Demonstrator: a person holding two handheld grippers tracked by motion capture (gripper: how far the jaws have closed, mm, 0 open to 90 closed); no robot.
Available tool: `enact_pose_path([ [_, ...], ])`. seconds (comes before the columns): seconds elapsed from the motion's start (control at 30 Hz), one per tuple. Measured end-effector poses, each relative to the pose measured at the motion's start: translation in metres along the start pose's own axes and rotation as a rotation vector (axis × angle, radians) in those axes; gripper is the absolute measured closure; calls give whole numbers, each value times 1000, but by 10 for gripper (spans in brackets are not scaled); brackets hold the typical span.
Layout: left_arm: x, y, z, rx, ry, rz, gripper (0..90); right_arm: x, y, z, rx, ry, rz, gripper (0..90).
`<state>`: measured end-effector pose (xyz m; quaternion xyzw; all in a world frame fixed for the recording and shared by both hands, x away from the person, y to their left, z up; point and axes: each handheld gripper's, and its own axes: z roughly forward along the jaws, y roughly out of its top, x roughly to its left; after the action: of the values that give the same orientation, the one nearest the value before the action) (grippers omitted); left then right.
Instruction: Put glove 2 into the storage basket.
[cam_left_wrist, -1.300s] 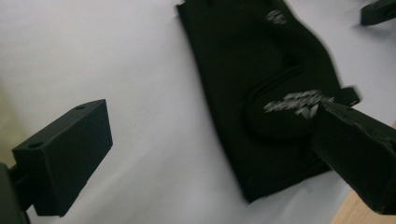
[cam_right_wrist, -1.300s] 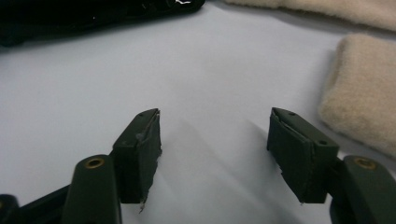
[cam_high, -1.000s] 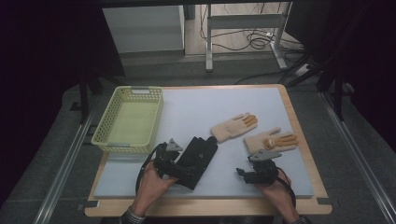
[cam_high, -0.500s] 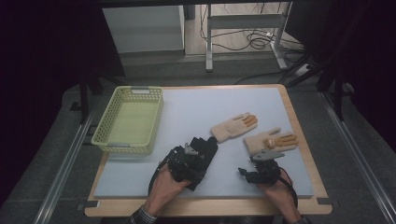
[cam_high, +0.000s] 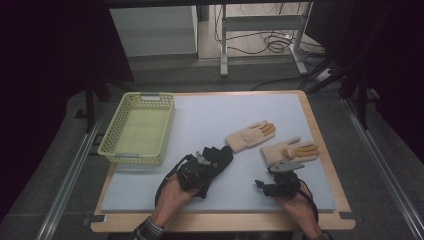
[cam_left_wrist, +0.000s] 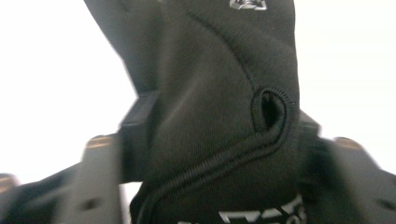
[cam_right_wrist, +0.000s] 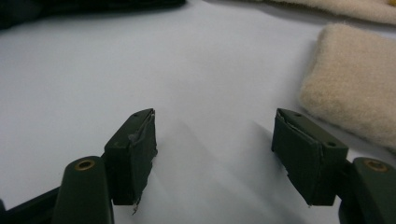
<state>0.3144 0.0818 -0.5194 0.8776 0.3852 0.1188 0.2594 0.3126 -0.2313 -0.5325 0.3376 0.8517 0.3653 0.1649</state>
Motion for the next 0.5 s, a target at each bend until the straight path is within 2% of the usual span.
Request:
enact_pose_path([
  [0.03,7,-1,-1,-9,-8,-2,514,0,0,0,0,0,0,301],
  [0.1,8,-1,-2,-7,2,2,590,0,0,0,0,0,1,301],
  [0.17,9,0,-3,1,7,9,624,0,0,0,0,0,1,301],
  [0.27,12,1,-4,-5,-7,-3,643,0,0,0,-1,0,1,301],
  [0.33,21,2,-9,-22,-35,-36,643,0,0,0,0,0,0,301],
  [0.4,24,2,-11,-22,-36,-35,641,0,0,0,0,0,0,301],
  [0.5,36,8,-25,-47,-1,-34,638,0,0,0,-1,-1,1,301],
])
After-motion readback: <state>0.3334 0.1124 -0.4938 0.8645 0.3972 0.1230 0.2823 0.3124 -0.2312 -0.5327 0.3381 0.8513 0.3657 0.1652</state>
